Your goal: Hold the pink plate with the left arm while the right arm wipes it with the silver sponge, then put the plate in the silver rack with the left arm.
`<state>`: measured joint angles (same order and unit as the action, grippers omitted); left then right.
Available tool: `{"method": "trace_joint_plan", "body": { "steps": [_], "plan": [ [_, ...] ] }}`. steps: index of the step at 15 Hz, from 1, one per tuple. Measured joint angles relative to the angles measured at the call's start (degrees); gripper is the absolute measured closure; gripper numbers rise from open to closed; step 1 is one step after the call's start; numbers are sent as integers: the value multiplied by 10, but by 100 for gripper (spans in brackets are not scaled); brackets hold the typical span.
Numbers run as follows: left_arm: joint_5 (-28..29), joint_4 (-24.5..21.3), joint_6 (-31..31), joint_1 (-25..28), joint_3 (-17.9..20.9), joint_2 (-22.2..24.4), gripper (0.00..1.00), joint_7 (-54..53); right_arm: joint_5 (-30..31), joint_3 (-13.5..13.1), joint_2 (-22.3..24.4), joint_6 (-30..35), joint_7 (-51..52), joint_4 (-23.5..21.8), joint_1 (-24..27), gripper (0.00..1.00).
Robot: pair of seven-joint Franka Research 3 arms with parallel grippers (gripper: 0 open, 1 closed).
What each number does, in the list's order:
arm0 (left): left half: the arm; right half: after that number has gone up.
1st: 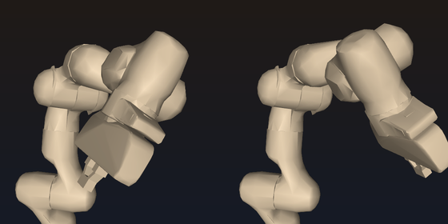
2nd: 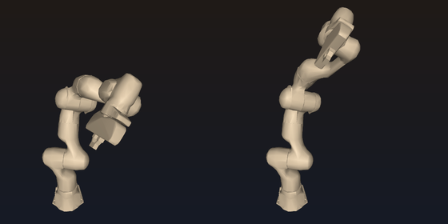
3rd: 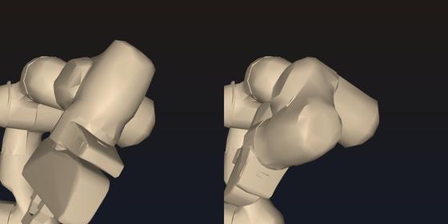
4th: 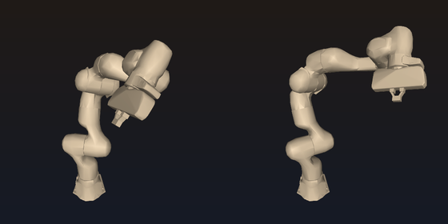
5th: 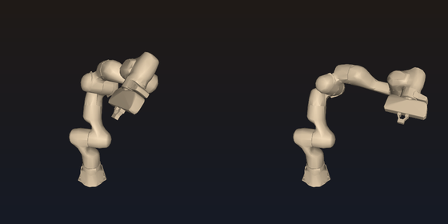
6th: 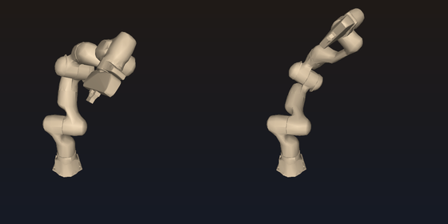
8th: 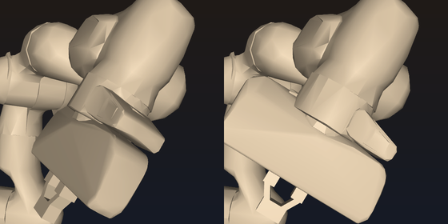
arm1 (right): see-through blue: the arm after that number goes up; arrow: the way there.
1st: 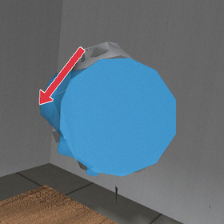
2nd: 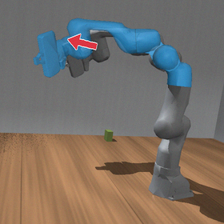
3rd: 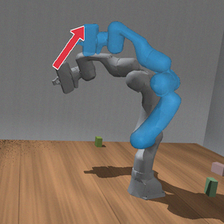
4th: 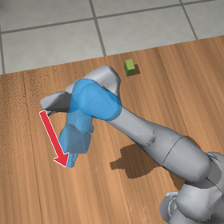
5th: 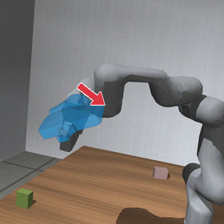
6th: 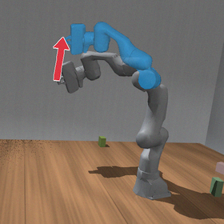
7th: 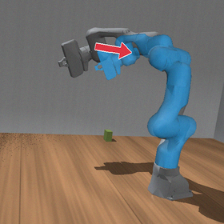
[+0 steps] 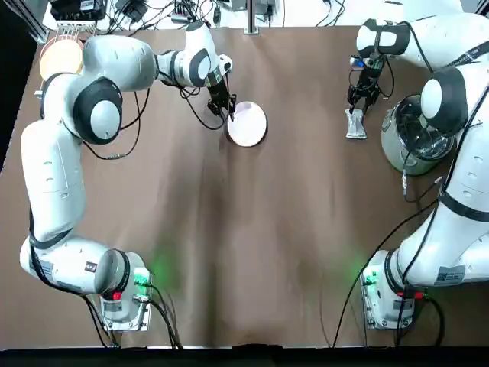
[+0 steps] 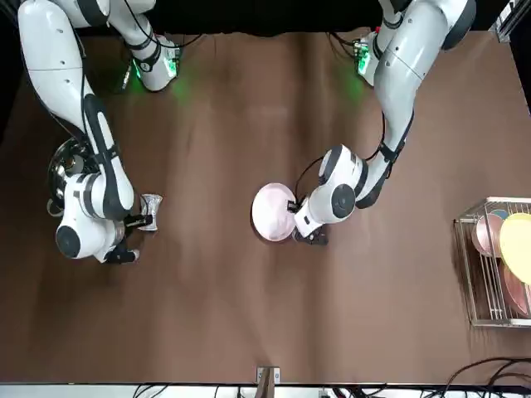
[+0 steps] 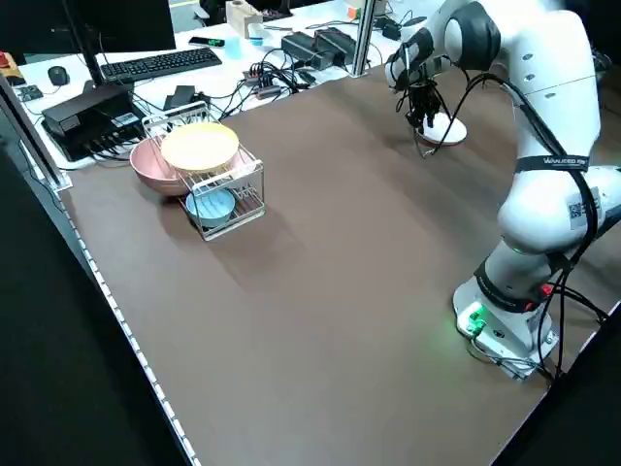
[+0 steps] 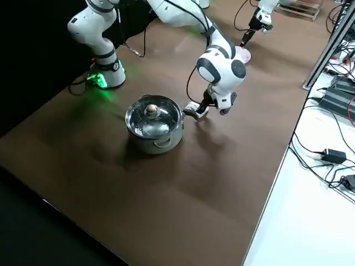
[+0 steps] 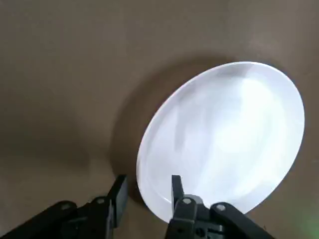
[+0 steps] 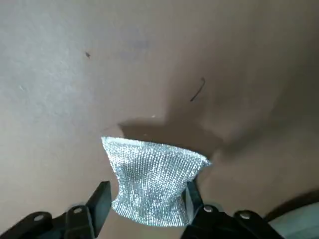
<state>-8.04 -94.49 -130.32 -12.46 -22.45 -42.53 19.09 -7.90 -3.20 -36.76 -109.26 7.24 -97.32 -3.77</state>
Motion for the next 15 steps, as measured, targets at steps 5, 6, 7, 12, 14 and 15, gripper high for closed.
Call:
{"method": "trace_joint_plan", "body": {
  "steps": [5, 6, 7, 12, 14, 15],
  "plan": [
    [0, -4, 0, -1, 0, 1, 59, 1, 0, 0, 0, 8, -1, -14, 0, 45],
    [0, -5, 0, -1, 0, 1, 59, 1, 0, 0, 0, 12, -1, -15, 0, 49],
    [0, -5, 0, -1, 0, 1, 59, 3, 0, 0, 0, 14, -1, -15, 0, 51],
    [5, -6, 0, -3, 2, 0, 59, 5, 0, 0, 0, 18, -2, -17, 0, 73],
    [9, -8, 0, -3, 3, -2, 58, 5, 0, 0, 0, 18, -2, -19, 0, 81],
    [9, -9, 0, -3, 3, -3, 58, 5, 0, 0, -1, 18, -2, -20, 0, 86]
  ]
}}
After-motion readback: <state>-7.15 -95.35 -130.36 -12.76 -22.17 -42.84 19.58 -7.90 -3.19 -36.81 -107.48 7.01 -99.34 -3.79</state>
